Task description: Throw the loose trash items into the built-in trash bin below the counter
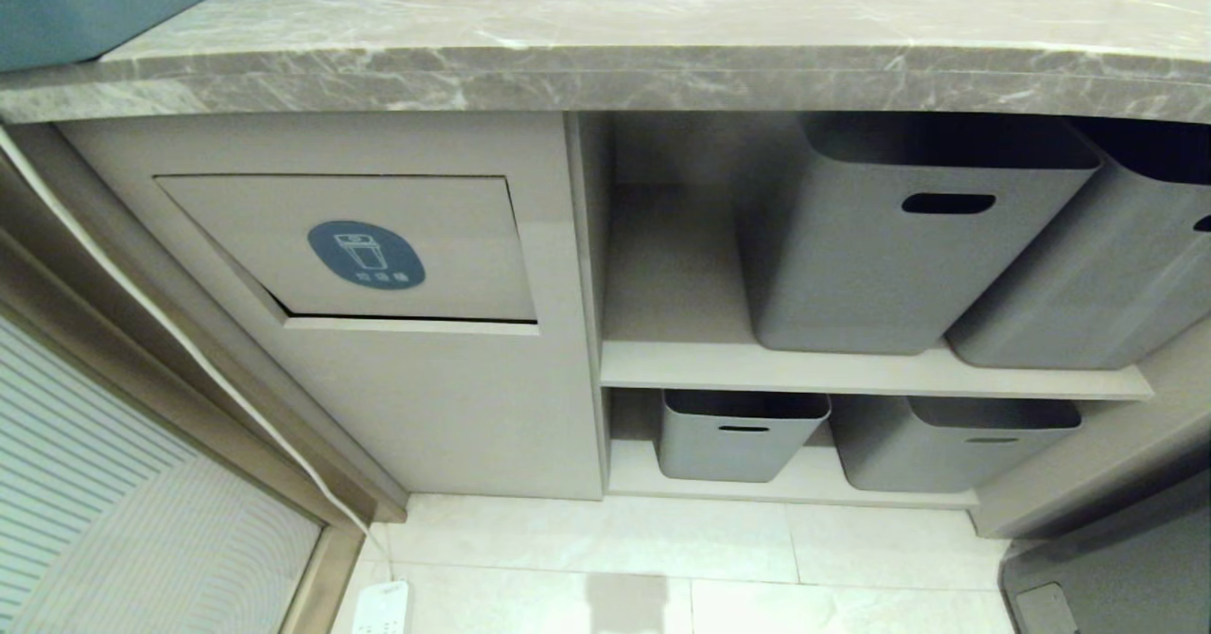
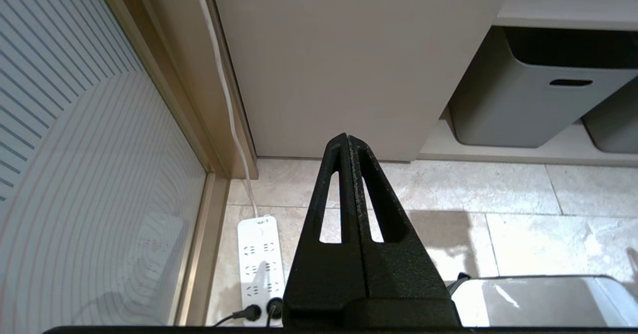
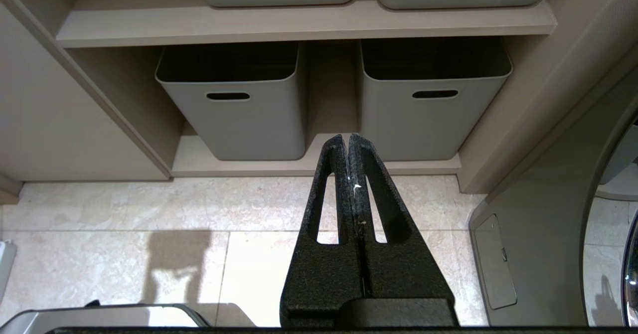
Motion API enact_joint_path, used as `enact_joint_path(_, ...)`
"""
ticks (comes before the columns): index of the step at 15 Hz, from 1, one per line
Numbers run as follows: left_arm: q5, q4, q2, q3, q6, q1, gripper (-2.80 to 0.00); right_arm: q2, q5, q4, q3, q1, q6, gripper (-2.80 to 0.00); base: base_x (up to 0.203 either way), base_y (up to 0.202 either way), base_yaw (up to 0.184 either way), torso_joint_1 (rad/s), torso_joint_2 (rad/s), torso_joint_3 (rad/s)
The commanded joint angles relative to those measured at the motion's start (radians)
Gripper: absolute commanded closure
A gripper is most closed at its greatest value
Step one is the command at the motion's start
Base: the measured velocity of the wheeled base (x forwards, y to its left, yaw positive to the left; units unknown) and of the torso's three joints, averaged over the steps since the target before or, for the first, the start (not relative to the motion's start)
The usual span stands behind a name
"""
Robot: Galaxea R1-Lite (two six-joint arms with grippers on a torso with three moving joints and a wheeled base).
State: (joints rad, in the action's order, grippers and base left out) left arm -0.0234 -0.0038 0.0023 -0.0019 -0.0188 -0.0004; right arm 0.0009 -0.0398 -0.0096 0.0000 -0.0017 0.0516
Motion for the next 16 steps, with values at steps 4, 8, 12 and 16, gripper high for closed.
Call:
enact_joint_path(4, 0.0, 0.004, -0.001, 0.005, -0.003, 0.0, 0.0, 0.001, 0.0, -0.001, 0.002, -0.001, 0.001, 0.0, 0.0, 0.0, 0.0, 0.0, 0.0, 0.0)
enact_joint_path(8, -0.001, 0.005, -0.001, 0.005, 0.002, 0.0, 0.0, 0.022, 0.0, -0.001, 0.002, 0.0, 0.001, 0.0, 0.0, 0.0, 0.0, 0.0, 0.0, 0.0)
enact_joint_path(12, -0.001, 0.005, -0.001, 0.005, 0.0, 0.0, 0.0, -0.001, 0.0, 0.0, 0.002, 0.0, 0.001, 0.0, 0.0, 0.0, 0.0, 0.0, 0.0, 0.0)
enact_joint_path(16, 0.0, 0.005, -0.001, 0.005, -0.001, 0.0, 0.0, 0.001, 0.001, 0.0, 0.002, 0.0, -0.001, 0.0, 0.0, 0.0, 0.0, 0.0, 0.0, 0.0)
